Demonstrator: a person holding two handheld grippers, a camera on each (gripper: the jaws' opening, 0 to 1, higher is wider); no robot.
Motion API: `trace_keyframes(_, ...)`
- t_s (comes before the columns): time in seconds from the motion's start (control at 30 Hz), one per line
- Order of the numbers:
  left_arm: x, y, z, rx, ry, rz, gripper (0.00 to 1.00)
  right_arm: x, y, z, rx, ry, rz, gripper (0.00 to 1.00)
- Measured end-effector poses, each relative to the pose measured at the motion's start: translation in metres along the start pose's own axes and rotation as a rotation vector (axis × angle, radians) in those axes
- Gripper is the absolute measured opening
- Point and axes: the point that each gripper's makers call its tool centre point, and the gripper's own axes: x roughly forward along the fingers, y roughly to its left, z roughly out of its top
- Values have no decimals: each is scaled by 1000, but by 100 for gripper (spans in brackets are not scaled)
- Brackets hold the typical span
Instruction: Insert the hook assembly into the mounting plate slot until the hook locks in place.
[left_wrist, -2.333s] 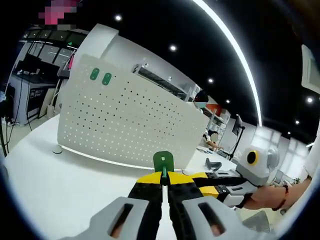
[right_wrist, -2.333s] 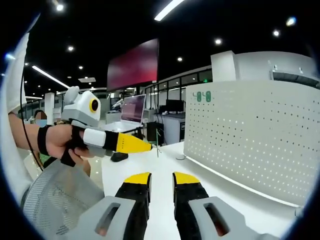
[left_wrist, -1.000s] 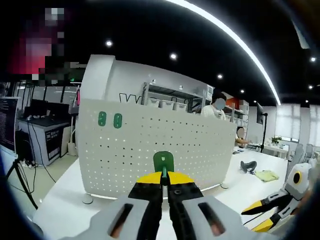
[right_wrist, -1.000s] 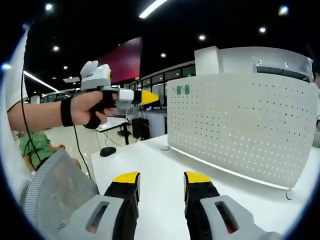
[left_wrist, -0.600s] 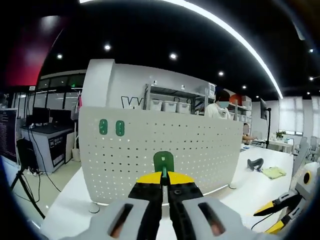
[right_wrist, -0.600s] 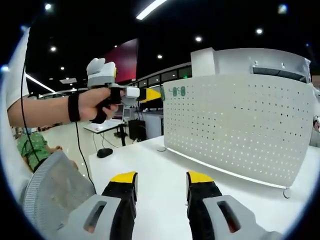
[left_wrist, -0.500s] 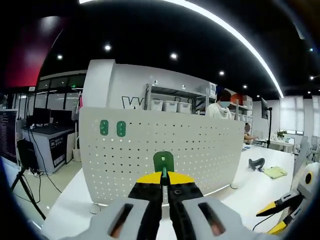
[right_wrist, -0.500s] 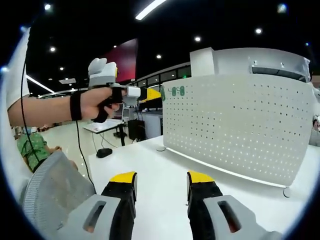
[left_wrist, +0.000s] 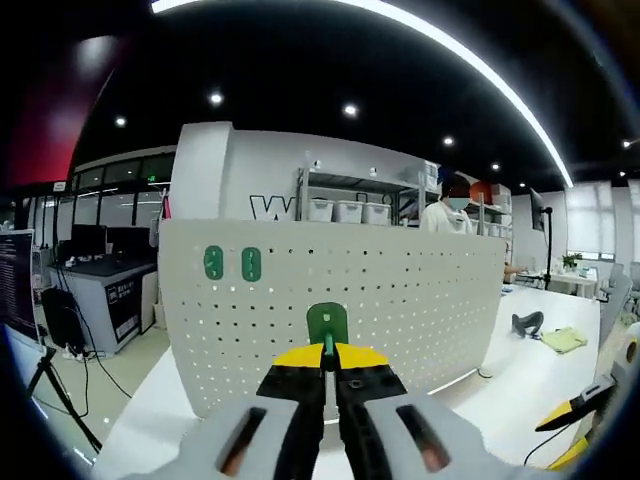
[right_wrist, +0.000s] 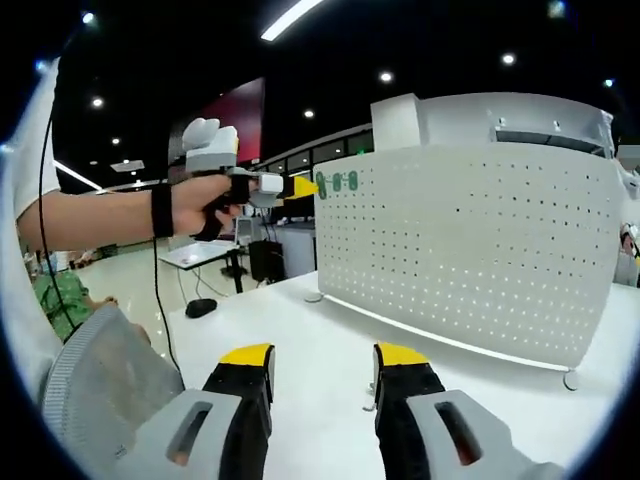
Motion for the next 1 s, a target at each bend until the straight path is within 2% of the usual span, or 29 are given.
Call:
trace_keyframes(0.1,7,4,2,2,1,12,2,0,-2,0,3,-5,-7,42)
trace_keyframes(0.2,13,6,3,55,13,23,2,-1,-5,-1,10,-11,-24,45)
trace_keyframes(0.3,17,9,9,39,-4,24,2,-2,-5,-2,16,-17,-27,47)
trace_keyframes(0.4,22,9,15,56,-20,28,2,-2,-6,-3,25,-16,-29,47)
trace_keyframes(0.77,37,13,21,88,-2,54,2,-11,-13,-7,41,-19,-59,47)
trace_keyframes(1.0,46,12,24,116,-1,48,2,-15,-17,-7,68,-32,-78,47)
